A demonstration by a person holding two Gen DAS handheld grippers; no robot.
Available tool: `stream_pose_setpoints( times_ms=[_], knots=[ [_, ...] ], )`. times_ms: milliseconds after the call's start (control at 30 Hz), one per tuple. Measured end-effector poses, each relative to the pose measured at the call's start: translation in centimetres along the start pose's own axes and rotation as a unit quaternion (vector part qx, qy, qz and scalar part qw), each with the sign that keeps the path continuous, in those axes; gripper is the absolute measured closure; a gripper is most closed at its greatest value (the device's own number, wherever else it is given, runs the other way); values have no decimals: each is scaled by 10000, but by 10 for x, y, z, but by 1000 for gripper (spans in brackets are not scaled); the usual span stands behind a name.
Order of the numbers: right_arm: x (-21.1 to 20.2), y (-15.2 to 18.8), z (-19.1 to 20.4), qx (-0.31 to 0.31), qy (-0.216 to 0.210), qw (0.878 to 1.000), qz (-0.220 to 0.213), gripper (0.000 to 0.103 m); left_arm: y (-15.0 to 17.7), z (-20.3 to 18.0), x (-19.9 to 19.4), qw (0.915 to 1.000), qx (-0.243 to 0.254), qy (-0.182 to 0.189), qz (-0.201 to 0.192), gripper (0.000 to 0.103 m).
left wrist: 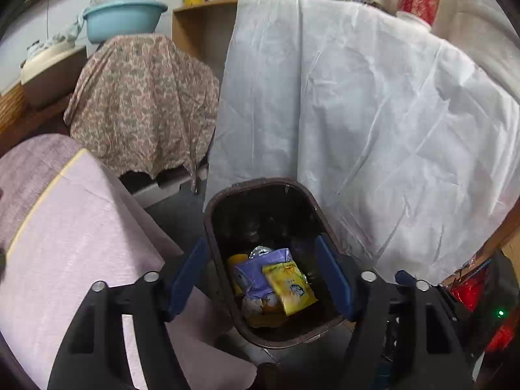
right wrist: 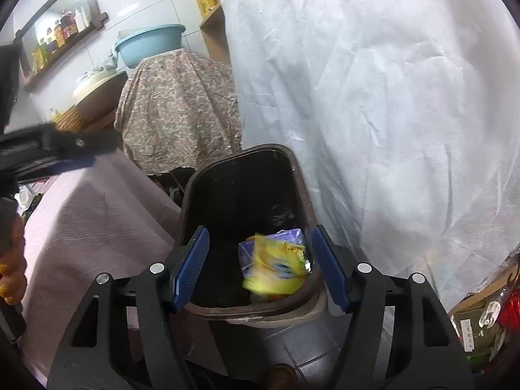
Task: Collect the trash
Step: 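Carry the chip bag and purple pack to the black bin and open both tools, then move the right tool to the green drink carton and grasp it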
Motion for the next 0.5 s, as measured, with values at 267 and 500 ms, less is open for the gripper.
stream_pose_setpoints(
  times_ms=[267,500],
  knots=[
    [-7,-15,43,-245,-525,9983,-102,36,-4,12,-61,9985,219,80,-498,14],
    [-16,-41,104,-594,-1199,9908,-219,31,-3,63,-117,9961,69,-191,-857,8]
  ],
)
Point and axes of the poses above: each gripper's, at about its wrist camera, not at the fingertips, and x roughly the way its jaws point, z to its left, y to its underside, the point moved 9 cm from there along x, roughly the way its jaws point, and after that the axes turned 11 degrees about -x, right-handed, at the moved point
